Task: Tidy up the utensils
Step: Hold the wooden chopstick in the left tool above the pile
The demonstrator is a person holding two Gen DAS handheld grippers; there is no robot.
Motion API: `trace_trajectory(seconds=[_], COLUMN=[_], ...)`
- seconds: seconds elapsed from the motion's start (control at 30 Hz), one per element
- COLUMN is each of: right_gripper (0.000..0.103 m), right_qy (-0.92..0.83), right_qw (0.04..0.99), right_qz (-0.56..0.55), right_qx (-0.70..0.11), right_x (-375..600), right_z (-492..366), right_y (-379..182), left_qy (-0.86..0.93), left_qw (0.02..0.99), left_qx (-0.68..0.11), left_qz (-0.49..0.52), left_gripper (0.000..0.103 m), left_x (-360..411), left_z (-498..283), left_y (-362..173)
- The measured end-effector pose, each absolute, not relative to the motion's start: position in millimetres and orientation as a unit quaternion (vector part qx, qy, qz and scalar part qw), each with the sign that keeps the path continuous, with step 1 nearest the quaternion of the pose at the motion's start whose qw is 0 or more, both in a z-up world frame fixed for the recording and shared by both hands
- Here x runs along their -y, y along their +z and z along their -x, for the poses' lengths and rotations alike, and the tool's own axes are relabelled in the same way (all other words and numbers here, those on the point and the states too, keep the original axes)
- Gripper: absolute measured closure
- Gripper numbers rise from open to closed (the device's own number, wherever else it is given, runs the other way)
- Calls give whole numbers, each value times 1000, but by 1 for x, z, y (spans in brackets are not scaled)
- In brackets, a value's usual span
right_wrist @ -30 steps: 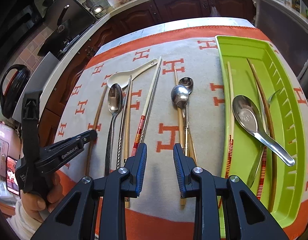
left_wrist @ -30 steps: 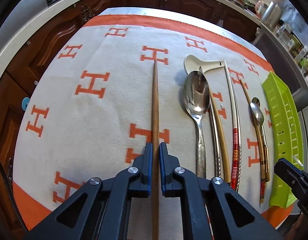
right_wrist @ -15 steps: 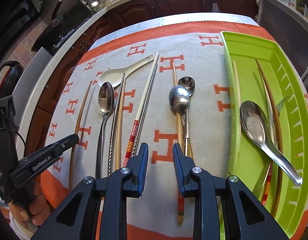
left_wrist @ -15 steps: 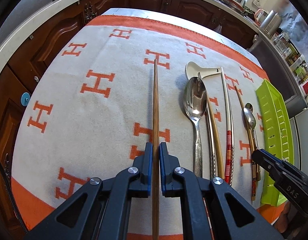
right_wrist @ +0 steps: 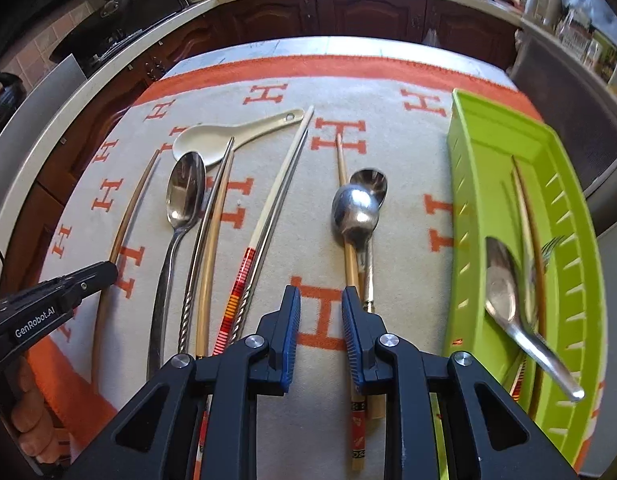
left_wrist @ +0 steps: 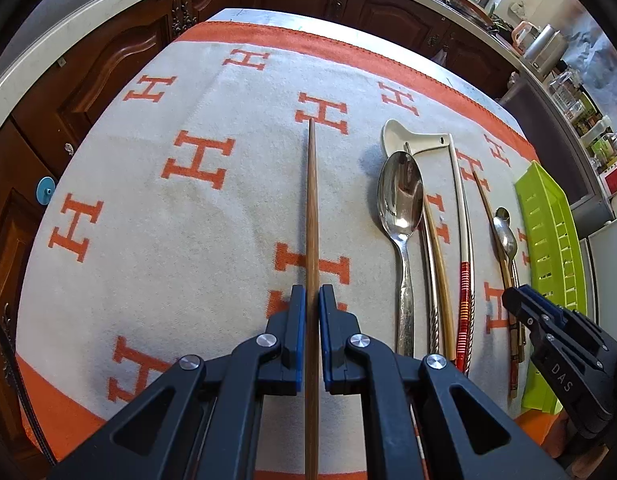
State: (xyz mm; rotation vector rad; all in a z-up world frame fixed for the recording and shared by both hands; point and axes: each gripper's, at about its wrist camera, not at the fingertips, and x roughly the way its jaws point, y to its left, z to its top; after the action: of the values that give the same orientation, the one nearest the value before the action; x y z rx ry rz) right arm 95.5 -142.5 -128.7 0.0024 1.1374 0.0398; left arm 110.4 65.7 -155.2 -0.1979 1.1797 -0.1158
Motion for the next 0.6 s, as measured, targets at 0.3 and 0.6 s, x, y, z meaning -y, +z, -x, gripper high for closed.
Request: trace_trajectory(seconds=[0.3,0.6], right_gripper=[81,83], right_qy=[38,38], right_qw=[817,821], right_qz=[-12,-34], right_qx=[-575,-569], right_x=[138,149], right_z=[-112,-115], right_y=[-140,-135], left_qy=[-62,-61], left_qw=[818,821], left_qx=[-563,-558], left_qz=[100,104], left_gripper=[99,99], left_x=[-65,-68], left_z=[-112,-111], left_y=[-161,-160])
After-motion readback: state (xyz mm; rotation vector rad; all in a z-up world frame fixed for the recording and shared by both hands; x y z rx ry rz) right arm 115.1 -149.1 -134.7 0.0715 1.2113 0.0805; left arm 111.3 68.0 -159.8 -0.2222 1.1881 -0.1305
